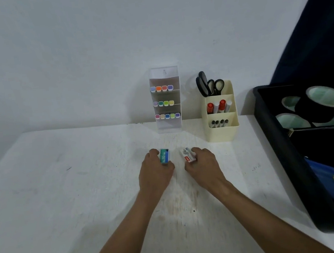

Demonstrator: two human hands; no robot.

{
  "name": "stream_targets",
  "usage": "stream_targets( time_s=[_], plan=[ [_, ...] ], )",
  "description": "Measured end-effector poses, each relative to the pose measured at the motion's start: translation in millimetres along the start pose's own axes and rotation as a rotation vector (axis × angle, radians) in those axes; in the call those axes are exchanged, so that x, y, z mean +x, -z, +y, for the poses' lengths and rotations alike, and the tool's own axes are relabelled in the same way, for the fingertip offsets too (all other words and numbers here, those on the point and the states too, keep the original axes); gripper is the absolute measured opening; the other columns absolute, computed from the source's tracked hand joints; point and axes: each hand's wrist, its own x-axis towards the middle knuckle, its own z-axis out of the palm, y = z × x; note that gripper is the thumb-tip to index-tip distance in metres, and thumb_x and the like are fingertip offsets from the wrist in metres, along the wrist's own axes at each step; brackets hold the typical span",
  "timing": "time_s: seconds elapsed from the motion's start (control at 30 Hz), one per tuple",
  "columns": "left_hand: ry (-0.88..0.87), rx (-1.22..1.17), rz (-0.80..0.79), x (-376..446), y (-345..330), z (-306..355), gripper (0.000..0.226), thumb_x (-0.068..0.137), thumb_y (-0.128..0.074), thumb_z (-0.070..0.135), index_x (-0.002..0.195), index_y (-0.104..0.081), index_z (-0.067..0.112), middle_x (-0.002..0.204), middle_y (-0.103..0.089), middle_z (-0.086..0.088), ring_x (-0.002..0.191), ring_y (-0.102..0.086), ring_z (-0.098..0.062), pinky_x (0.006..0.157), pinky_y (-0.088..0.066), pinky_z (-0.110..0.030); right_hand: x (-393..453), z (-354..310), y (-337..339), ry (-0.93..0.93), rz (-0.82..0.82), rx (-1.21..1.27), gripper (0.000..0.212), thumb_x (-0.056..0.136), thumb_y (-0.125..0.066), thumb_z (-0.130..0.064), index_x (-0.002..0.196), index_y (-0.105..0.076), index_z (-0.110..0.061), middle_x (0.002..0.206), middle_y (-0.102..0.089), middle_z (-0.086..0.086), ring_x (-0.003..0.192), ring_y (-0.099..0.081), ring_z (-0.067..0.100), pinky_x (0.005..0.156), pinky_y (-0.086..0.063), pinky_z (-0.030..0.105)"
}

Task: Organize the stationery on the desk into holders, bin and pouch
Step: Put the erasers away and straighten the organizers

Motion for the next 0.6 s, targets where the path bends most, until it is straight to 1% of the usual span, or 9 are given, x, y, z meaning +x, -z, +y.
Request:
stream_targets(
  time_s=[0.07, 0.1, 0.17, 0.2, 0.27, 0.33, 0.5, 0.6],
  plan=[
    [-0.001, -0.037, 0.015, 6.3, 2.0, 1.8, 0.049, 0.083, -0.067, 0.032, 0.124, -0.047, 0.014, 0.114, -0.060, -0.005, 0.096, -0.061, -0.016, 0.069, -0.047, -0.021, 7.8, -6.8, -1.8, 0.017, 0.029, 0.042, 0.013, 0.088, -0.058, -0.020, 0.098, -0.059, -0.011, 0.092, -0.057, 0.006, 0.077, -0.051, 0.014, 0.055, -0.031, 0.011],
    [-0.006, -0.050, 0.024, 10.6, 3.7, 3.7, 0.048, 0.083, -0.067, 0.031, 0.123, -0.048, 0.013, 0.114, -0.061, -0.006, 0.096, -0.061, -0.017, 0.069, -0.046, -0.020, 11.4, -10.8, -2.1, 0.034, 0.050, 0.063, 0.015, 0.089, -0.058, -0.018, 0.101, -0.061, -0.010, 0.095, -0.059, 0.007, 0.082, -0.054, 0.017, 0.061, -0.034, 0.010],
    [-0.032, -0.057, 0.056, 21.2, 8.0, 10.2, 0.046, 0.084, -0.067, 0.032, 0.122, -0.050, 0.013, 0.112, -0.061, -0.006, 0.095, -0.061, -0.017, 0.071, -0.045, -0.020, 19.2, -20.9, -0.8, 0.050, 0.099, 0.092, 0.029, 0.091, -0.059, -0.017, 0.118, -0.062, -0.007, 0.110, -0.060, 0.008, 0.098, -0.056, 0.020, 0.080, -0.036, 0.012],
    [-0.050, -0.049, 0.074, 27.8, 10.5, 14.5, 0.045, 0.084, -0.067, 0.032, 0.122, -0.052, 0.013, 0.112, -0.061, -0.006, 0.095, -0.060, -0.017, 0.073, -0.045, -0.020, 23.9, -26.3, 0.2, 0.051, 0.126, 0.112, 0.034, 0.091, -0.060, -0.018, 0.123, -0.060, -0.006, 0.116, -0.059, 0.009, 0.105, -0.056, 0.020, 0.084, -0.035, 0.013],
    [-0.080, -0.033, 0.106, 40.2, 13.7, 23.4, 0.044, 0.086, -0.066, 0.035, 0.123, -0.056, 0.013, 0.112, -0.062, -0.006, 0.097, -0.061, -0.018, 0.079, -0.046, -0.022, 33.9, -34.3, 1.7, 0.053, 0.170, 0.154, 0.038, 0.091, -0.061, -0.018, 0.127, -0.059, -0.007, 0.123, -0.058, 0.009, 0.110, -0.055, 0.019, 0.087, -0.035, 0.013],
    [-0.099, -0.020, 0.125, 52.0, 15.7, 31.2, 0.043, 0.087, -0.063, 0.037, 0.124, -0.058, 0.015, 0.114, -0.063, -0.005, 0.099, -0.061, -0.019, 0.084, -0.046, -0.023, 45.2, -38.0, 1.1, 0.057, 0.189, 0.170, 0.037, 0.091, -0.061, -0.019, 0.126, -0.060, -0.008, 0.122, -0.058, 0.008, 0.111, -0.055, 0.019, 0.087, -0.035, 0.014],
    [-0.118, 0.015, 0.099, 75.9, 12.2, 35.7, 0.038, 0.089, -0.061, 0.035, 0.121, -0.062, 0.015, 0.112, -0.064, -0.007, 0.097, -0.060, -0.020, 0.081, -0.041, -0.021, 65.9, -35.2, -6.7, 0.094, 0.226, 0.125, 0.030, 0.092, -0.058, -0.017, 0.121, -0.064, -0.011, 0.111, -0.060, 0.009, 0.105, -0.054, 0.020, 0.085, -0.037, 0.017],
    [-0.132, 0.027, 0.073, 84.3, 8.4, 32.2, 0.037, 0.089, -0.061, 0.035, 0.119, -0.065, 0.014, 0.110, -0.065, -0.008, 0.096, -0.060, -0.020, 0.080, -0.039, -0.021, 73.3, -31.2, -13.6, 0.128, 0.196, 0.054, 0.029, 0.094, -0.054, -0.015, 0.121, -0.063, -0.010, 0.109, -0.059, 0.013, 0.103, -0.054, 0.025, 0.086, -0.040, 0.022]
  ],
)
